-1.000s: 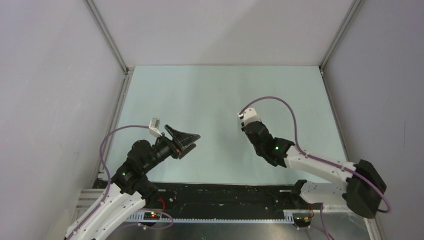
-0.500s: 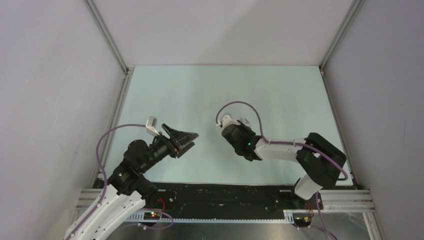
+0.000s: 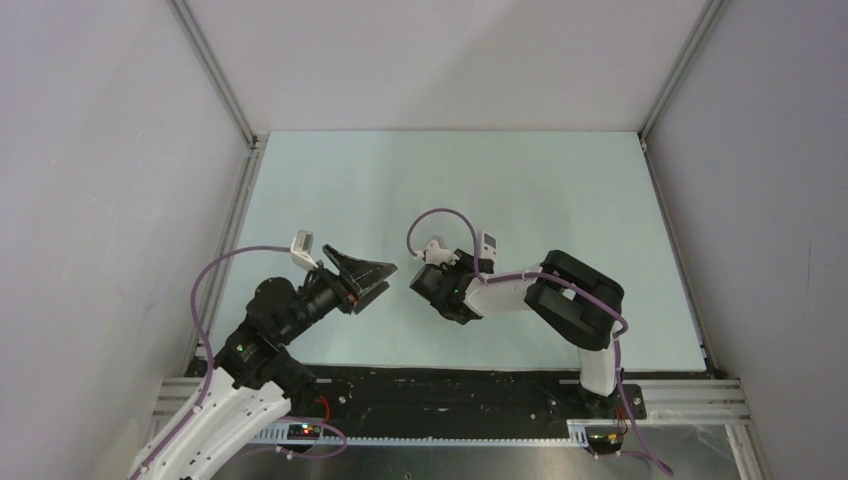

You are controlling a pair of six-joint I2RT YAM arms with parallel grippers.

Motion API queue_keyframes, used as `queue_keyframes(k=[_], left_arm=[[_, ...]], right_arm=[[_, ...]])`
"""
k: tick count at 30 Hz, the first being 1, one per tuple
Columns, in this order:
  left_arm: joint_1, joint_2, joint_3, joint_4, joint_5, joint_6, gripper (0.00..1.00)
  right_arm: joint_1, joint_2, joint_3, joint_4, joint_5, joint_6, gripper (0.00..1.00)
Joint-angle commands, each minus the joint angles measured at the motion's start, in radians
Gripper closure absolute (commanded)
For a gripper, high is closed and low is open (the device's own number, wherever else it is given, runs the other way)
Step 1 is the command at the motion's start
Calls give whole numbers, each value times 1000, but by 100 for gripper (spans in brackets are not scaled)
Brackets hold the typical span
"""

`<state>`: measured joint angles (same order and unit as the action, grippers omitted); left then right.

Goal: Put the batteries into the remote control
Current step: Turn over the remote control at the center of the board.

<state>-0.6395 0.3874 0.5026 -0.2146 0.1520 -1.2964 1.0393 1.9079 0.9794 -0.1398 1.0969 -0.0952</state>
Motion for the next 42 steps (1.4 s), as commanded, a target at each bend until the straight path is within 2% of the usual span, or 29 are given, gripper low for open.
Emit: queue_keyframes(k=[1,8,14,20,22,26,33,42], left_arm=[[-5,20,47,7,-10,27,0],[-6,22,46,7,-10,27,0],[-6,30,43,6,-5,27,0],[-5,30,47,6,-3,33,0],[-6,26,45,7,-2,31,0],[-6,15,39,7,-4,23,0],[-5,-40,45,2,-32,23,0],[-5,-45,64,-6,-24,6,0]], right_arm=[[17,53,104,-211,-23,234,100],[31,117,157,-373,-68,486,100],[47,167,192,-465,-30,615,83],[48,169,196,-479,-70,608,62],[49,168,195,-486,-98,609,50],[49,166,196,-496,-146,613,35],[75,123,196,-487,-204,615,21],[120,-17,196,-359,-348,585,10]])
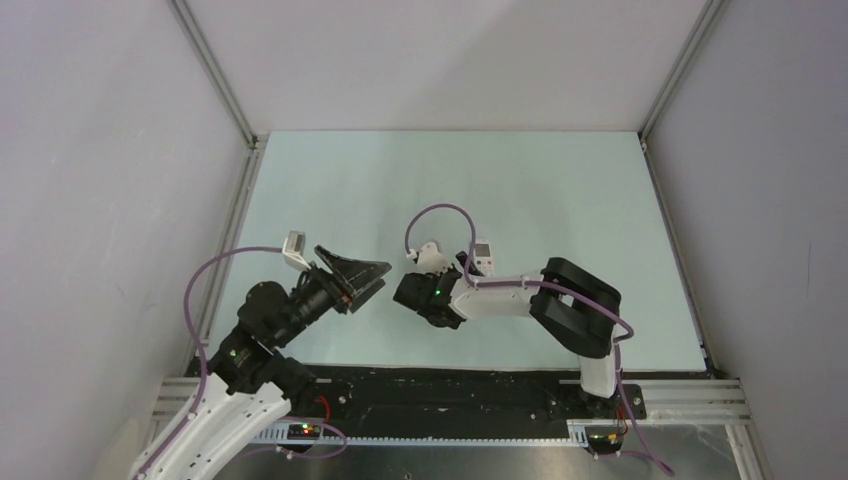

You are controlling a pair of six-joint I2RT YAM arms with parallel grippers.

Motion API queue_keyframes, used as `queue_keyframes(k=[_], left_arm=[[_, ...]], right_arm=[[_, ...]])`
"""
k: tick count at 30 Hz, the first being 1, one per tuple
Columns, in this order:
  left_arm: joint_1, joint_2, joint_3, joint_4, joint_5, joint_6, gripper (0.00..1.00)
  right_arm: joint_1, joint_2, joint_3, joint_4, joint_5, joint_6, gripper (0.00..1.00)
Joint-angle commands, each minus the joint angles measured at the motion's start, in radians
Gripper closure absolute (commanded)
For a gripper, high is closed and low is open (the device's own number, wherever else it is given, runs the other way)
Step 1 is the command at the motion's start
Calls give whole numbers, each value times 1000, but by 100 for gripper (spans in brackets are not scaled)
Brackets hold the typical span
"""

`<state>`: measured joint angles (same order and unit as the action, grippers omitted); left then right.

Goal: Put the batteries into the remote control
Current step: Turn over the remote control at the center of the board, then reset both arms

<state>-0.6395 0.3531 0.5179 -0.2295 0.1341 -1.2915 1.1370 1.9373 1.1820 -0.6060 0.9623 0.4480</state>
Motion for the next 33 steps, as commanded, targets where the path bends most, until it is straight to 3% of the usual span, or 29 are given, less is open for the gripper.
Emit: queue_keyframes(k=[1,9,15,23,27,33], left_arm=[[-6,-14,52,9,-9,4,0],[-6,-56,73,-18,-36,54,0],[-6,-144,62,-69,-111,164,0],[-6,-125,78,-248,-190,411,0],[-6,-161,96,-361,-342,510,0],[-5,-158,97,-507,-499,532,0]], right_arm=[[27,-71,-7,118,-225,41,9],[38,-307,-25,160,-242,26,7],[-20,-506,-101,158,-331,41,7],[-158,-1047,-505,299,-608,111,7],[-207,-1254,-629,228,-644,79,6],[-216,-1577,-795,225,-672,131,5]])
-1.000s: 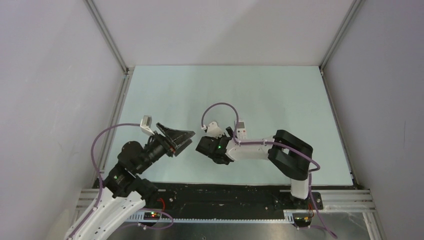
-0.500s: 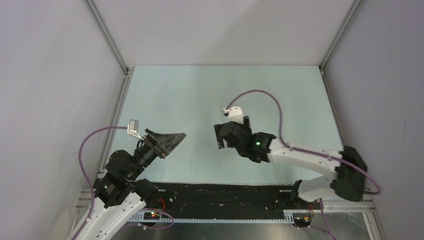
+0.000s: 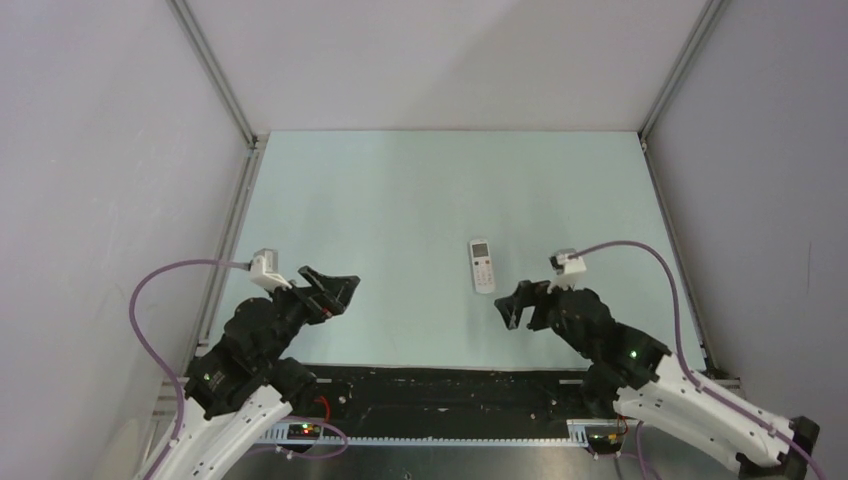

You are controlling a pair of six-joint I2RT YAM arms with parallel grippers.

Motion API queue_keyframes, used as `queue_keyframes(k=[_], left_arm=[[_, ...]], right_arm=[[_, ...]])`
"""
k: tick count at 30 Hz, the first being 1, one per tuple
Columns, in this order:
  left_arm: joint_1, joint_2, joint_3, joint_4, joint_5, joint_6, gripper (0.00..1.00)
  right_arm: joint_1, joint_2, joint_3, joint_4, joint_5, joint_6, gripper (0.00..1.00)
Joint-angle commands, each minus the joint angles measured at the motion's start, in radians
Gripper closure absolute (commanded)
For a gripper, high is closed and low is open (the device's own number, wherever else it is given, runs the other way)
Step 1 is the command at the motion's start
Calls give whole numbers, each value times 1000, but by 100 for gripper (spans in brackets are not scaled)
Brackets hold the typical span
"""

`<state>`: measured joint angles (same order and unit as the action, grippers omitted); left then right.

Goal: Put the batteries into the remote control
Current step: Reset both arms

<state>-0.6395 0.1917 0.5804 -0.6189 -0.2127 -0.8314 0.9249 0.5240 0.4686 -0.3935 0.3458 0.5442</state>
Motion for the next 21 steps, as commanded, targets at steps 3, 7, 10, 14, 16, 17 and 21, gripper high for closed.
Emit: queue_keyframes(k=[3,7,10,14,16,17,21], left_arm=[[-6,3,14,-158,-169,55,0],[-5,12,10,-165,-189,38,0],[-6,17,22,-179,-206,32,0],[-6,-7,18,-183,-207,34,0],[-6,-9,7,-181,-204,24,0],[-5,-6,4,-181,-199,20,0],[-5,75,17,-189,-202,28,0]], right_arm=[[-4,-281,-133,6,-71,50,5],[-4,-375,-155,-26,-55,59,4],[-4,-377,-148,-56,-39,69,4],[-4,-363,-146,-86,-35,96,4],[-3,-355,-148,-93,-30,102,4],[-4,-350,-148,-91,-28,103,4],[-4,-345,-147,-78,-13,95,4]])
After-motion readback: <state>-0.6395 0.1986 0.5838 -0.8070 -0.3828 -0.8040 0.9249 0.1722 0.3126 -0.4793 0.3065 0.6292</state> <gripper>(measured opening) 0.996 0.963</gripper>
